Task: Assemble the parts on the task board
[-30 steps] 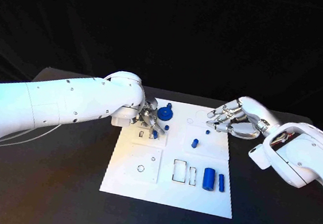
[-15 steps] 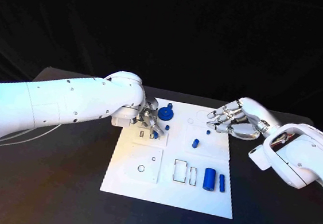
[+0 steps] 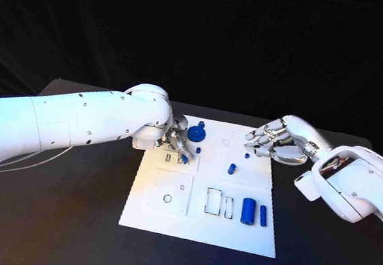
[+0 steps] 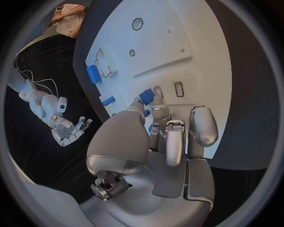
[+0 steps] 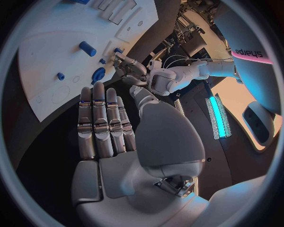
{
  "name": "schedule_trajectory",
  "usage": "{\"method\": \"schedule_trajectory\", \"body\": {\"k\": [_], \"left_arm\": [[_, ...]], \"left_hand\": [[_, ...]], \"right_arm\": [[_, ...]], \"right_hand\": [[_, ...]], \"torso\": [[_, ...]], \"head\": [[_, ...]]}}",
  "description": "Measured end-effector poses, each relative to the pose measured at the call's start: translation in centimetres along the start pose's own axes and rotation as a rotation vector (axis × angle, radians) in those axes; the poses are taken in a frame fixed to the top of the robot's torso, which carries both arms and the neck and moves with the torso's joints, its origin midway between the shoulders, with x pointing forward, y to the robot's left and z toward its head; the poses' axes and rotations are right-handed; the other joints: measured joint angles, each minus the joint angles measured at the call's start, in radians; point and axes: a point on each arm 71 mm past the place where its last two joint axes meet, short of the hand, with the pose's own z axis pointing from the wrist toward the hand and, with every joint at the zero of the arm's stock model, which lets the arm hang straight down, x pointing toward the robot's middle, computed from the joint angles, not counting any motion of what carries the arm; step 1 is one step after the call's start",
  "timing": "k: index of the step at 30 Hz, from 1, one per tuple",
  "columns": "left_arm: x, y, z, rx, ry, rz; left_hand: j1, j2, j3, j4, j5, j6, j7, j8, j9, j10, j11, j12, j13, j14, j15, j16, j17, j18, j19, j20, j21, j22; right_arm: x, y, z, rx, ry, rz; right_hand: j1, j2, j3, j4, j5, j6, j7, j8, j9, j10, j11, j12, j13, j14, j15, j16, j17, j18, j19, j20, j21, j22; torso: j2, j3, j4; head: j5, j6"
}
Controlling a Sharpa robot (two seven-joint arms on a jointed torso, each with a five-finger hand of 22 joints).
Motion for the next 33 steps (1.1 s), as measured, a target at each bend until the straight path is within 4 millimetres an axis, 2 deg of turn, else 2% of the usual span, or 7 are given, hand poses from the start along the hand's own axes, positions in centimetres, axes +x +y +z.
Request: {"method": "schedule_trajectory", "body": {"k": [5, 12, 16, 20, 22, 24, 33], "left_arm": [[0.03, 0.02, -0.01, 0.004, 0.005, -0.01], [0.08, 0.21, -0.06, 0.011, 0.016, -0.039], [0.17, 0.3, -0.16, 0.021, 0.027, -0.064], [0.26, 0.38, -0.29, 0.03, 0.035, -0.086], [0.29, 0.43, -0.35, 0.033, 0.038, -0.095], [0.32, 0.46, -0.39, 0.037, 0.041, -0.105], [0.3, 0.49, -0.48, 0.045, 0.036, -0.129]], "left_hand": [[0.032, 0.005, 0.04, -0.001, -0.001, 0.0, -0.007, 0.0, 0.006, 0.0, 0.0, -0.001, -0.002, 0.0, 0.0, 0.0, 0.0, 0.0, 0.0, 0.0, 0.0, 0.001], [0.122, 0.005, 0.165, -0.032, -0.001, -0.009, -0.016, -0.001, 0.006, -0.006, -0.006, -0.019, -0.011, 0.0, 0.0, 0.0, 0.0, 0.0, 0.0, -0.007, 0.0, 0.003], [0.149, -0.027, 0.261, -0.041, -0.001, -0.015, -0.01, 0.0, 0.018, -0.009, -0.009, -0.031, -0.021, 0.0, 0.0, 0.0, 0.0, 0.0, 0.0, -0.007, 0.0, 0.003], [0.126, -0.083, 0.377, -0.041, -0.001, -0.018, -0.014, 0.006, 0.031, -0.009, -0.009, -0.04, -0.027, 0.0, 0.0, 0.0, 0.0, 0.0, 0.0, -0.007, 0.0, 0.004], [0.12, -0.095, 0.409, -0.044, -0.002, -0.018, -0.014, 0.006, 0.034, -0.009, -0.009, -0.042, -0.028, 0.0, 0.0, 0.0, 0.0, 0.0, 0.0, -0.007, 0.0, 0.005], [0.097, -0.121, 0.46, -0.049, -0.004, -0.022, -0.01, 0.014, 0.042, -0.009, -0.009, -0.042, -0.029, 0.0, 0.0, 0.0, 0.0, 0.0, 0.0, -0.007, 0.0, 0.006], [0.072, -0.147, 0.487, -0.049, -0.004, -0.022, -0.01, 0.02, 0.049, -0.009, -0.009, -0.042, -0.03, 0.0, 0.0, 0.0, 0.0, 0.0, 0.0, -0.007, 0.0, 0.007]], "right_arm": [[0.02, -0.07, 0.02, 0.001, 0.0, 0.0], [0.09, -0.15, 0.04, 0.003, 0.001, 0.002], [0.12, -0.22, 0.06, 0.005, 0.001, 0.003], [0.12, -0.29, 0.05, 0.007, 0.0, 0.004], [0.11, -0.32, 0.05, 0.008, 0.0, 0.005], [0.11, -0.33, 0.05, 0.008, -0.001, 0.006], [0.14, -0.34, 0.05, 0.009, -0.001, 0.009]], "right_hand": [[0.004, 0.004, 0.0, 0.0, 0.0, 0.0, 0.0, 0.0, 0.0, 0.0, 0.0, 0.0, 0.0, 0.0, 0.0, 0.0, -0.002, 0.0, 0.0, 0.0, 0.0, -0.001], [0.004, 0.004, 0.0, 0.0, 0.0, 0.0, 0.0, 0.0, 0.0, 0.0, 0.0, 0.0, 0.0, 0.0, 0.0, 0.0, -0.001, 0.0, 0.0, 0.0, 0.0, -0.001], [0.004, 0.004, 0.0, 0.0, 0.004, 0.0, 0.0, 0.0, 0.0, 0.0, 0.0, 0.0, -0.001, 0.0, 0.0, 0.0, -0.001, 0.0, 0.0, 0.0, 0.0, -0.002], [0.004, 0.004, 0.0, 0.0, 0.004, 0.0, 0.0, 0.0, 0.0, 0.0, 0.0, 0.0, -0.001, 0.0, 0.0, 0.0, -0.001, 0.0, 0.0, 0.0, 0.0, -0.002], [0.004, 0.004, 0.0, 0.0, 0.004, 0.0, 0.0, 0.0, 0.001, 0.0, 0.0, 0.0, -0.001, 0.0, 0.0, 0.0, -0.003, 0.0, 0.0, 0.0, 0.0, -0.003], [0.004, 0.004, 0.0, 0.0, 0.004, 0.0, 0.0, 0.0, 0.001, 0.0, 0.0, 0.0, -0.001, 0.0, 0.0, 0.0, -0.003, 0.0, 0.0, 0.0, 0.0, -0.003], [0.004, 0.004, 0.0, 0.0, 0.004, 0.0, 0.0, 0.0, 0.001, 0.0, 0.0, 0.0, -0.001, 0.0, 0.0, 0.0, -0.003, 0.0, 0.0, 0.0, 0.0, -0.003]], "torso": [[0.0, 0.0006, -0.0003], [0.0, 0.0007, -0.0005], [0.0, 0.0006, -0.0004], [0.0, 0.0006, -0.0003], [0.0, 0.0006, -0.0003], [0.0, 0.0006, 0.0002], [0.0, 0.0006, 0.0004]], "head": [[0.0, -0.001], [-0.002, -0.002], [-0.002, -0.003], [-0.002, -0.003], [-0.002, -0.004], [-0.002, -0.004], [-0.002, -0.004]]}}
